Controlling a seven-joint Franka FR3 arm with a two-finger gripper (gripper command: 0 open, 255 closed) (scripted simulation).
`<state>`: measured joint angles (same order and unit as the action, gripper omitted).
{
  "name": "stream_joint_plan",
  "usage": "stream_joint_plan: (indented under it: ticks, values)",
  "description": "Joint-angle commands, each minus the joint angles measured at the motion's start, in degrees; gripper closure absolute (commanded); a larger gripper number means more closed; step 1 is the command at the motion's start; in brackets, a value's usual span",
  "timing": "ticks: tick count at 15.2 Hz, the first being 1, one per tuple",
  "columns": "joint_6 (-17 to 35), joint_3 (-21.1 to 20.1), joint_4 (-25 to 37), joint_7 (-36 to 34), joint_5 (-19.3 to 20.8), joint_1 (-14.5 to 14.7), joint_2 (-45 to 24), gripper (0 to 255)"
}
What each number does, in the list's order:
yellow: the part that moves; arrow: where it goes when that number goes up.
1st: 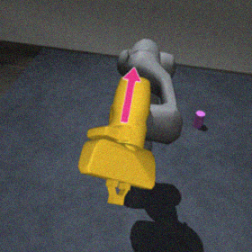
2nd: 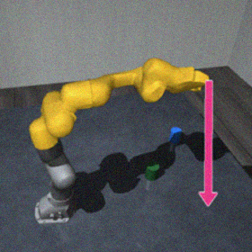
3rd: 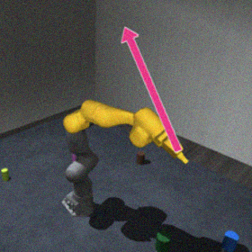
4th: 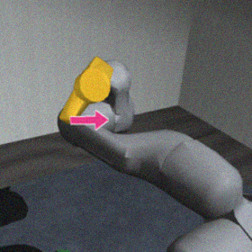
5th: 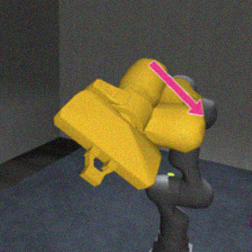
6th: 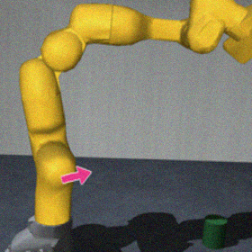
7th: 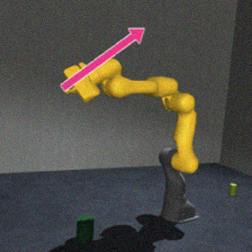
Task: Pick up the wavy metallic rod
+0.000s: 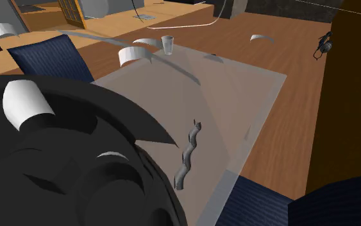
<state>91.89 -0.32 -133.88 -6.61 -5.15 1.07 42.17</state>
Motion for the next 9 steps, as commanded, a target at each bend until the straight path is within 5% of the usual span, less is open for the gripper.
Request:
stream_joint_plan:
  ticks: [1, 9]
  values:
    - [0.0, 0.0, 0.0, 0.0, 0.0, 0.0, 0.0, 0]
    - [12.8, -1.7, 1.9, -2.1, 1.0, -0.9, -15.2, 0]
